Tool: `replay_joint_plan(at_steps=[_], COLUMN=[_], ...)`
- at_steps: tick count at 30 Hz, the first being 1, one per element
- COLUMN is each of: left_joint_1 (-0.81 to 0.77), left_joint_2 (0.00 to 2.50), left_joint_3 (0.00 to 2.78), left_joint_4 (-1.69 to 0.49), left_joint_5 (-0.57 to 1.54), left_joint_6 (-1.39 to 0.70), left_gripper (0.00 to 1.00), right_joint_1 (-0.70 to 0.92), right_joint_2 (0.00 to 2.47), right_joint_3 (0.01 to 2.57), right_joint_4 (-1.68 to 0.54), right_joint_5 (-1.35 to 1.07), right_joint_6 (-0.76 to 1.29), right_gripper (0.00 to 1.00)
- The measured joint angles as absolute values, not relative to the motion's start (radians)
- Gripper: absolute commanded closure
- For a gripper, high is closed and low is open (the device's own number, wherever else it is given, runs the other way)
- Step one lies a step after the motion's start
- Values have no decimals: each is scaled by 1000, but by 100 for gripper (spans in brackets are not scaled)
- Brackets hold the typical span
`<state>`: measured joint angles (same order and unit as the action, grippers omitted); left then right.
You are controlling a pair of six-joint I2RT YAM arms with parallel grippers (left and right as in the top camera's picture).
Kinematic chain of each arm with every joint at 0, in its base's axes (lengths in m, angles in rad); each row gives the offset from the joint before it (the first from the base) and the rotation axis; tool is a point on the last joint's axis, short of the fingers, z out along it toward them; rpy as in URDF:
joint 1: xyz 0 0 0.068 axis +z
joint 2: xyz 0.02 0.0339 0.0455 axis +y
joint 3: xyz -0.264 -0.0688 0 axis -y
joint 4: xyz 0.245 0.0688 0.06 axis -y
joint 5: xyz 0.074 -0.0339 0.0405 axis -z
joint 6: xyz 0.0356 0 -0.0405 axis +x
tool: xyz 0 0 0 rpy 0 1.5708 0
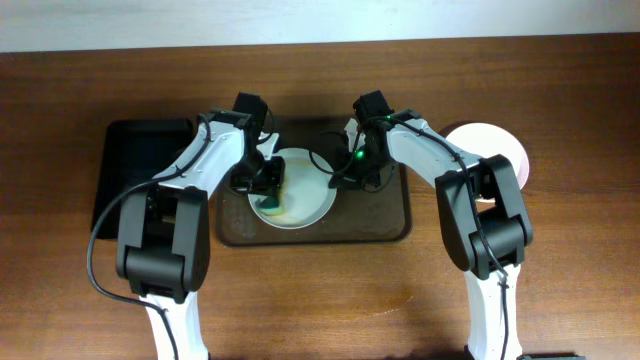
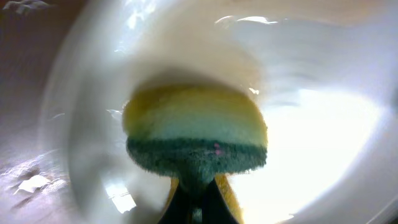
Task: Clean dirty plates on tray and stack at the side
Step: 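Scrub the last white plate with the sponge while the right gripper holds it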
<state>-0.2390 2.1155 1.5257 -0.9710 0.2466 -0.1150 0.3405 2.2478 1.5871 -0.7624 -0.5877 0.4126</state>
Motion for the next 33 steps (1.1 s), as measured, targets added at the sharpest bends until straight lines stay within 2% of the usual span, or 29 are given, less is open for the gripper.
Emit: replay_joint_plan(at_steps=[2,5,8,9,11,13,15,17,19,21,24,26,29,33], left_joint_1=[-243,-250,-264,-275,-284,-297,-292,-259,-235,-247,-249,-251,-259,-270], left_joint_2=[2120,2123,2125,2124,2124,2123,2120,2117,2118,2126,2149,2152,2152,2144], left_joint_3=[1515,1504,1504,1514,1517,1525,1533,1538,1530,1514,1505,1505,1528,1561], left_joint_4=[-882,-730,-664,-660,-681,-756,-853,-936,-961,-888,-736,-686,-620,-807], left_joint_5=[358,381,200,41,-132,-188,-150,5,247,428,457,405,190,-58], left_joint_6=[-93,-133,-200,-215,-247,-274,-247,-168,-106,-94,-201,-287,-380,-387], left_gripper=[99,99,99,99,99,99,99,99,99,99,99,99,99,99], right_joint_1=[340,340,340,340,340,341,343,342,342,342,339,336,336,337], right_joint_2=[2248,2248,2248,2248,2248,2248,2248,2248,2247,2247,2247,2247,2247,2247], right_joint_3=[1586,1586,1586,1586,1587,1587,1586,1586,1586,1586,1587,1587,1587,1587], right_joint_4=[-763,-762,-762,-762,-749,-746,-751,-758,-759,-759,-757,-754,-753,-750], right_joint_5=[-588,-588,-588,-588,-587,-588,-588,-587,-586,-585,-585,-584,-584,-581], right_joint_6=[423,445,450,450,449,447,437,422,415,424,448,459,465,456], right_gripper=[96,96,96,96,96,96,96,96,96,96,96,96,96,95])
